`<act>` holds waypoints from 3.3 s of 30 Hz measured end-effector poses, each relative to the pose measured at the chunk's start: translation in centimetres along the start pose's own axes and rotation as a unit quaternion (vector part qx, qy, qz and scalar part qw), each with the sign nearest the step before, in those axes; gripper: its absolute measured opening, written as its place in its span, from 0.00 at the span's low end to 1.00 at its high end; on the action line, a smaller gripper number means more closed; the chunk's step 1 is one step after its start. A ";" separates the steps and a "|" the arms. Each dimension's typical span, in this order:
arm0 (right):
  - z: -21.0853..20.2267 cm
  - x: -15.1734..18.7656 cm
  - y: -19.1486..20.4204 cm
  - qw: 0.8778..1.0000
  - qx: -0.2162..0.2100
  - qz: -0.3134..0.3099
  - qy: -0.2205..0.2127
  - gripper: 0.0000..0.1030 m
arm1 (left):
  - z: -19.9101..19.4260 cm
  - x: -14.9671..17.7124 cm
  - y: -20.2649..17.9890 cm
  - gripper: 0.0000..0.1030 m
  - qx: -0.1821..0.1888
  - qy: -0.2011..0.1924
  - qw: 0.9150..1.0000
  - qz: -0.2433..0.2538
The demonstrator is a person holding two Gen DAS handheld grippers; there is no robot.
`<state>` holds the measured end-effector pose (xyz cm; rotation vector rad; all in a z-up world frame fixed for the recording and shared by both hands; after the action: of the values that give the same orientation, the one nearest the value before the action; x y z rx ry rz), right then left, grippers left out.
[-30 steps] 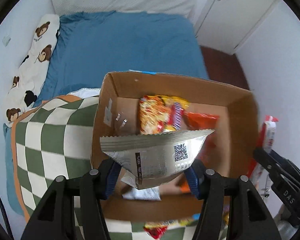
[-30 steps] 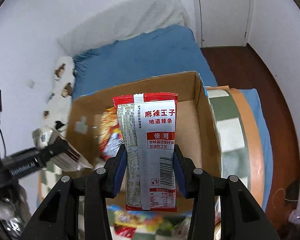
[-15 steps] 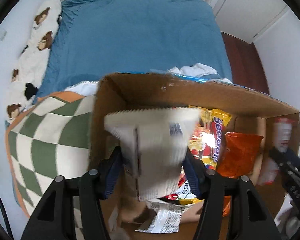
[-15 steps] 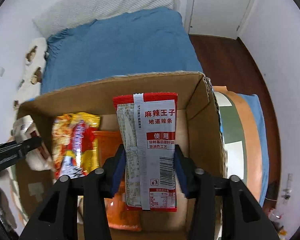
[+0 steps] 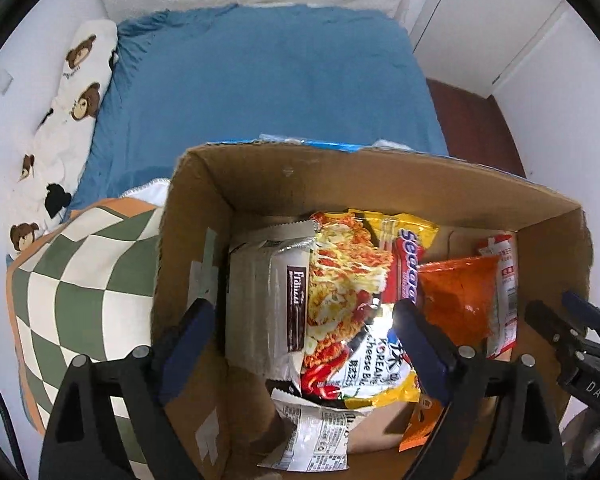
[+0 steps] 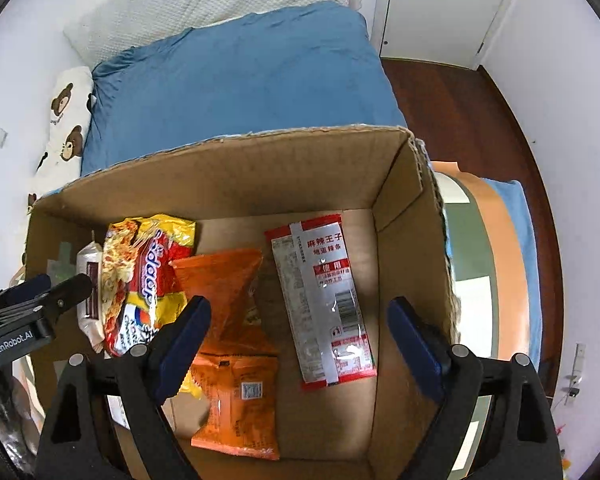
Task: Organize snacks
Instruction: 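Lift both tools out of the box back above the mat, then grasp the yellow cracker bag with the left tool while the right tool grasps the brown packet, then carry both packets into the box and open both tools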
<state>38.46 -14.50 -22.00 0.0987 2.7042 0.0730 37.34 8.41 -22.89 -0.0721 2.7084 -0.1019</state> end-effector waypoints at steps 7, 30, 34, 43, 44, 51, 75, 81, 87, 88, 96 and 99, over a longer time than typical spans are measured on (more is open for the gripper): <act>-2.5 3.3 0.3 1.000 -0.015 0.000 -0.020 0.89 | -4.5 2.3 -0.8 0.89 -0.005 -0.063 0.998 0.009; -16.4 11.9 0.8 0.988 -0.025 -0.030 -0.150 0.89 | -18.3 11.1 -1.9 0.89 -0.019 -0.195 0.981 0.009; -19.2 13.1 0.8 0.984 -0.026 -0.035 -0.174 0.89 | -20.0 12.4 -2.0 0.89 -0.018 -0.205 0.979 0.007; -21.0 17.2 -1.4 0.986 -0.059 0.011 -0.157 0.89 | -21.1 16.6 -2.4 0.89 -0.022 -0.182 0.983 0.011; -20.6 18.0 -2.0 0.987 -0.063 0.021 -0.147 0.89 | -20.5 17.5 -2.4 0.89 -0.030 -0.171 0.985 0.014; -15.4 24.0 -6.7 0.991 -0.069 0.096 -0.058 0.89 | -12.8 22.1 -2.7 0.89 -0.024 -0.057 0.998 0.016; -1.8 23.8 -7.8 0.997 -0.012 -0.042 0.065 0.58 | -1.3 23.2 -6.1 0.43 -0.008 0.058 0.997 0.048; -2.9 27.1 -6.7 0.995 -0.033 -0.025 0.088 0.58 | -2.7 27.7 -4.8 0.43 -0.016 0.096 0.993 0.063; -4.1 30.2 -5.7 0.993 -0.056 -0.009 0.102 0.58 | -3.1 29.7 -4.5 0.43 -0.022 0.105 0.992 0.060; -4.3 30.9 -5.4 0.993 -0.058 -0.009 0.104 0.58 | -2.7 29.6 -4.6 0.44 -0.023 0.104 0.993 0.058; -4.0 32.9 -4.5 0.993 -0.035 -0.021 0.109 0.62 | -0.7 32.1 -3.7 0.49 -0.029 0.102 0.993 0.057; -3.6 33.1 -4.5 0.994 -0.024 -0.028 0.100 0.62 | -0.9 32.9 -3.7 0.47 -0.031 0.093 0.994 0.052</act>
<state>6.77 -16.46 -32.93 -0.0008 2.9014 0.1385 7.28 2.61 -35.41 0.0644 2.8949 0.0072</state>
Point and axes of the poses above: each gripper's, at about its wrist camera, not at the fingertips, and z roughly the way its jaws point, y to its left, x to its underside, the point moved 5 cm from there along z, roughly the way its jaws point, and after that the axes turned 13 degrees about -y, right-handed, at the moved point
